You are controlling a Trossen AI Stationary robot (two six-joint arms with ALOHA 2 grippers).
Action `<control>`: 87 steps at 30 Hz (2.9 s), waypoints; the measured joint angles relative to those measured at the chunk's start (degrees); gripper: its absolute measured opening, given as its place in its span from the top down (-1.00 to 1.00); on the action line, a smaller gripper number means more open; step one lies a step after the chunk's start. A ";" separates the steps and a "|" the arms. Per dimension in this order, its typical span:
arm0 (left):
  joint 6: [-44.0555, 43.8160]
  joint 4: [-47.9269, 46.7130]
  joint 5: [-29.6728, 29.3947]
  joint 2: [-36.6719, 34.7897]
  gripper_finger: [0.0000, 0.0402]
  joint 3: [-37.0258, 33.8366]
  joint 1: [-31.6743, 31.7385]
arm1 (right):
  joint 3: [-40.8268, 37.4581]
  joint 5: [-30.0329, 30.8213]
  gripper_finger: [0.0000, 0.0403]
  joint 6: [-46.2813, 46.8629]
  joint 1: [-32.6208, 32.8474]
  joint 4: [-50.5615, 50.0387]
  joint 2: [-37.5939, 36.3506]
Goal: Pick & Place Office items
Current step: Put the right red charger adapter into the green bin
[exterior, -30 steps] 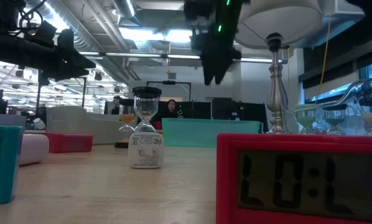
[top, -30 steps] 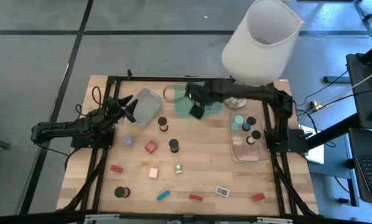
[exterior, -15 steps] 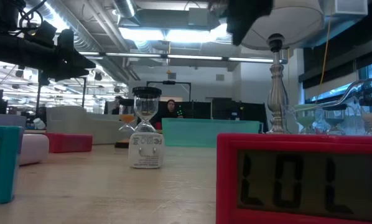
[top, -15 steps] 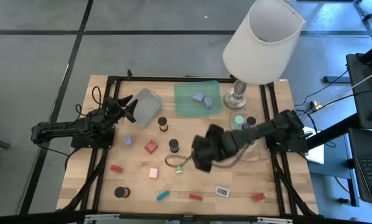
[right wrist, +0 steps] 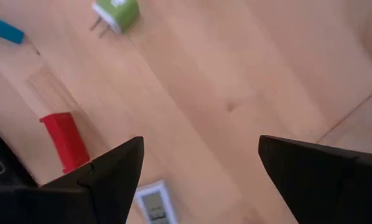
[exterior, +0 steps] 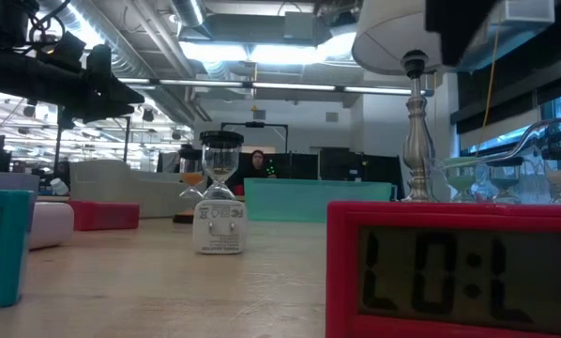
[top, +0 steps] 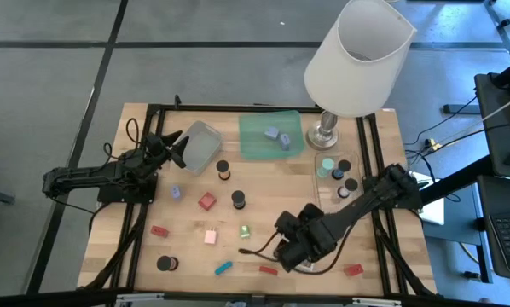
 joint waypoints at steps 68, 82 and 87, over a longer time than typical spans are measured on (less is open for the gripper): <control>0.00 0.26 -0.02 0.00 0.05 0.00 -0.01 | -17.69 -46.00 -0.59 -27.99 14.13 -2.81 9.63; -0.01 0.26 -0.01 0.00 0.05 -0.01 0.00 | -18.99 -46.48 -0.04 -28.66 14.13 1.32 9.63; -0.02 0.26 -0.02 0.00 0.05 -0.01 0.01 | -18.99 -48.55 0.39 -28.67 14.13 1.90 9.63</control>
